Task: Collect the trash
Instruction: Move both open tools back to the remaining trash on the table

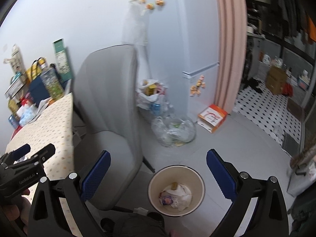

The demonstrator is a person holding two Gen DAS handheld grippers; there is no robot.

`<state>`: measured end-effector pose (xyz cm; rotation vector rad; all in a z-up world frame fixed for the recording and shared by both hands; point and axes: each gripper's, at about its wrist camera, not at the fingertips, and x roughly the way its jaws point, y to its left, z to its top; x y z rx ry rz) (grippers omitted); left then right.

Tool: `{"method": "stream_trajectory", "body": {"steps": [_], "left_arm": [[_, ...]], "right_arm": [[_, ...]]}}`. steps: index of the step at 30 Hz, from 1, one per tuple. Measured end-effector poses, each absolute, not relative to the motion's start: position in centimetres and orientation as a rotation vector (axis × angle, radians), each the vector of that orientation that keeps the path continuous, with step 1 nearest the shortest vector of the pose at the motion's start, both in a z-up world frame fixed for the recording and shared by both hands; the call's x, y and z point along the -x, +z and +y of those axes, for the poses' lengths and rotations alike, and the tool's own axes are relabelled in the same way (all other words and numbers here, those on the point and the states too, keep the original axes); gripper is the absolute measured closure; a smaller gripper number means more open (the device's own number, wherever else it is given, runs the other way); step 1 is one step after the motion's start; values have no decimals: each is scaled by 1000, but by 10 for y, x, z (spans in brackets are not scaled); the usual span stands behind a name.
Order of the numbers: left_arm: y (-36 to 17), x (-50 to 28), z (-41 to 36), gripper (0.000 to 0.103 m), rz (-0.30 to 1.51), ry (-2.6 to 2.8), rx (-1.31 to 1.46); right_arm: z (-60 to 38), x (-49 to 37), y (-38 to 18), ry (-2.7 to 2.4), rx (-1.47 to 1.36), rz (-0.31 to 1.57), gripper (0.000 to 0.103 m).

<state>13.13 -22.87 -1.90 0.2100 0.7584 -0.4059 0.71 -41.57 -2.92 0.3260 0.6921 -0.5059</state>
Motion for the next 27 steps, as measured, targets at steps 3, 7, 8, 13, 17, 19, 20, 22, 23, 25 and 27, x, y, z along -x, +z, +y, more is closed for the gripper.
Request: {"method": "stream_trajectory", "body": {"steps": [3,7,8,13,17,19,20,22,23,25,27], "left_arm": [[-15,-136,-204,7,751,-358,-189],[-8,-142,-163,7,736,-279,-158],[-6,-144,-152,7,734,-261,-147],[-3,-148,-105,7,731,-175,-103],[-1,-145,-77,7,727,-127,-88],[0,-144,-64,7,725,-105,-79],[0,-143,-58,7,723,-96,-73],[1,-142,-45,7,716,-75,-67],[2,-141,-41,7,711,-66,-68],[3,-138,-31,7,699,-50,-68],[5,-136,-21,7,685,-34,-71]], "right_arm": [[-393,-21,-25,-455,-300,696,8],[-363,-39,-22,-389,-270,705,8],[-355,-43,-21,-373,-262,706,8],[-317,-60,-19,-296,-221,717,8],[-292,-72,-17,-244,-191,719,8],[-280,-77,-15,-219,-176,719,8],[-275,-80,-15,-209,-171,721,8],[-264,-85,-13,-185,-156,723,8],[-257,-87,-12,-174,-145,723,8],[-247,-91,-11,-158,-129,724,8],[-238,-95,-10,-142,-117,726,8]]}}
